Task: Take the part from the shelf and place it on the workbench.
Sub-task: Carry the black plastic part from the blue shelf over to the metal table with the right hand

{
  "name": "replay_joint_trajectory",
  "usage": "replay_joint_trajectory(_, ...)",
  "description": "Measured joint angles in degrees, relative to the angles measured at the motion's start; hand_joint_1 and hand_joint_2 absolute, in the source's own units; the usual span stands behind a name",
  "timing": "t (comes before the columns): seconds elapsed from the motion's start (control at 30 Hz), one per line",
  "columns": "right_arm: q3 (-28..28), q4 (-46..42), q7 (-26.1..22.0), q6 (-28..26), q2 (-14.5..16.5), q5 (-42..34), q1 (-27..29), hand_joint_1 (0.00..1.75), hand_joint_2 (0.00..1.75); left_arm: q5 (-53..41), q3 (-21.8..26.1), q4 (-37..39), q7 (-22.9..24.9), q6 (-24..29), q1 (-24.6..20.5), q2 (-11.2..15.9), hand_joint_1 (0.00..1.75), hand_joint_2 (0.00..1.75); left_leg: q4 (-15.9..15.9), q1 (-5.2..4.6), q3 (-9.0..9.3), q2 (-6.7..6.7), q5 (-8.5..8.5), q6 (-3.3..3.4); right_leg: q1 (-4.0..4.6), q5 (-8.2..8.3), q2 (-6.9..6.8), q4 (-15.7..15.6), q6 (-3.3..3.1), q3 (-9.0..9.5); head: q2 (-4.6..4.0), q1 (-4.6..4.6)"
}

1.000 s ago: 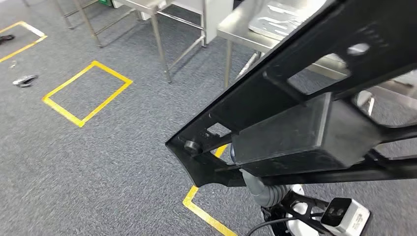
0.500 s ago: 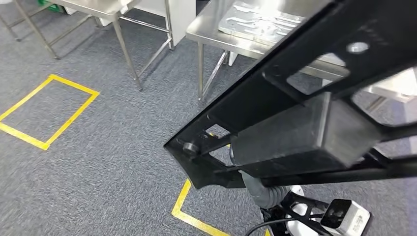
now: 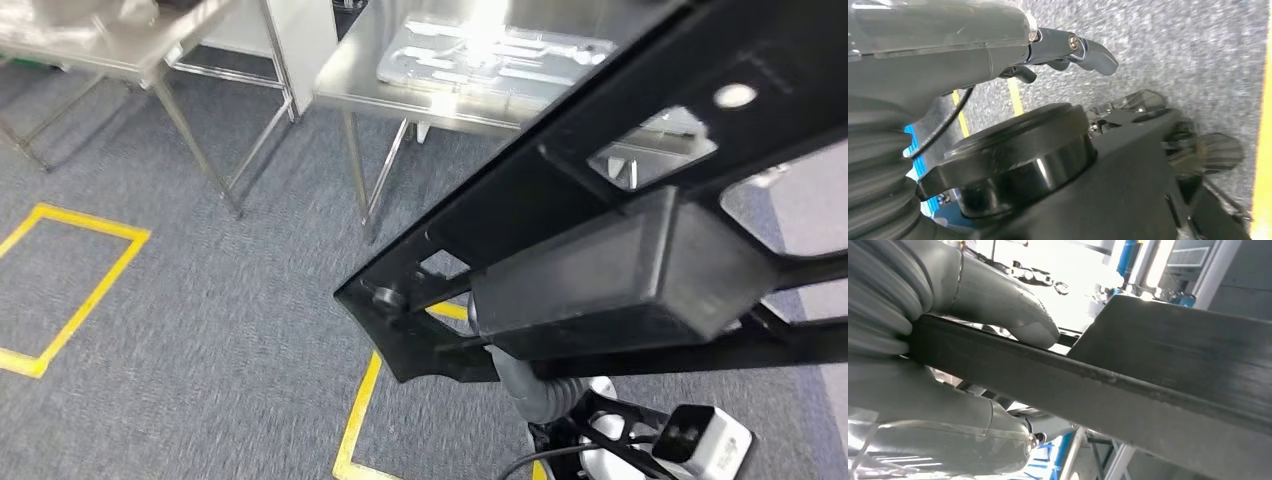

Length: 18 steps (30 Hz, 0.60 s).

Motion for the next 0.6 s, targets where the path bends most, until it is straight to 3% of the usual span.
replay_joint_trajectory(0.07,-0.02,0.02,0.02,-0.04,0.10,0.13,0.02,1.75,1.75,0.06,0.01,0.00,-0.13,-0.10,-0.01,0.03,0.00,1.75,6.32,0.21,-4.84,-0.98,-2.91,-0.37,-0.09,-0.90,0.40,-0.12,-0.14,1.07,0.00,-0.13)
replay_joint_trajectory(0.13,-0.03,0.05,0.04,-0.06,0.13,0.23,0.18,1.75,1.75,0.22,0.02,0.00,-0.27,-0.25,-0.18,0.07,0.00,1.75,8.17,0.37,-7.98,-1.12,-5.36,-0.90,-0.24,-2.06,0.95,-0.11,0.08,2.44,0.00,-0.13)
replay_joint_trajectory(0.17,-0.03,0.06,0.04,-0.10,0.13,0.25,0.21,1.75,1.75,0.28,0.02,0.00,-0.28,-0.30,-0.26,0.09,0.00,1.75,6.77,0.46,-8.42,-1.11,-4.75,-1.12,-0.35,-2.71,1.21,-0.08,0.28,3.31,0.00,-0.12)
replay_joint_trajectory(0.2,-0.03,0.06,0.03,-0.15,0.13,0.25,0.23,1.75,1.75,0.30,0.02,0.00,-0.28,-0.30,-0.27,0.10,0.00,1.75,4.04,0.59,-8.30,-1.12,-2.40,-1.29,-0.46,-3.41,1.43,0.00,0.52,4.22,0.00,-0.12)
replay_joint_trajectory(0.23,-0.03,0.07,0.03,-0.23,0.13,0.25,0.23,1.75,1.75,0.31,0.02,0.01,-0.27,-0.30,-0.19,0.12,0.00,1.75,0.95,0.74,-8.09,-1.09,1.24,-1.37,-0.52,-4.12,1.61,0.17,0.82,5.01,0.00,-0.11)
replay_joint_trajectory(0.3,-0.05,0.15,0.03,-0.33,0.14,0.27,0.28,1.75,1.75,0.35,0.02,0.01,-0.27,-0.29,-0.13,0.13,0.00,1.75,-3.12,0.74,-7.85,-1.00,5.92,-0.84,-0.54,-5.30,1.90,0.72,1.58,5.77,0.00,-0.10)
replay_joint_trajectory(0.33,-0.06,0.19,0.04,-0.36,0.17,0.29,0.29,1.75,1.75,0.38,0.02,0.01,-0.29,-0.28,-0.16,0.13,0.00,1.75,-3.65,0.61,-7.92,-0.99,6.73,-0.32,-0.51,-5.67,1.95,1.00,1.99,5.87,0.00,-0.10)
replay_joint_trajectory(0.43,-0.08,0.19,0.05,-0.36,0.23,0.32,0.24,1.75,1.75,0.33,-0.01,0.00,-0.33,-0.25,-0.38,0.12,0.00,1.75,-4.06,0.55,-7.14,-1.10,6.60,0.98,-0.57,-6.08,1.84,2.10,2.82,5.67,0.00,-0.12)
replay_joint_trajectory(0.5,-0.08,0.17,0.03,-0.31,0.23,0.29,0.10,1.75,1.75,0.26,-0.03,0.00,-0.33,-0.20,-0.39,0.11,0.00,1.75,-4.67,0.75,-6.12,-0.92,6.36,1.47,-0.68,-7.02,1.66,6.24,3.29,3.32,0.00,-0.09)
replay_joint_trajectory(0.6,-0.08,0.33,0.03,-0.03,0.18,0.15,0.00,1.75,1.75,0.21,-0.05,0.00,-0.34,-0.13,-0.32,0.14,0.00,1.75,-4.93,0.68,-4.97,-0.47,5.44,1.79,-0.75,-10.00,1.51,15.69,3.71,-3.68,0.00,-0.07)
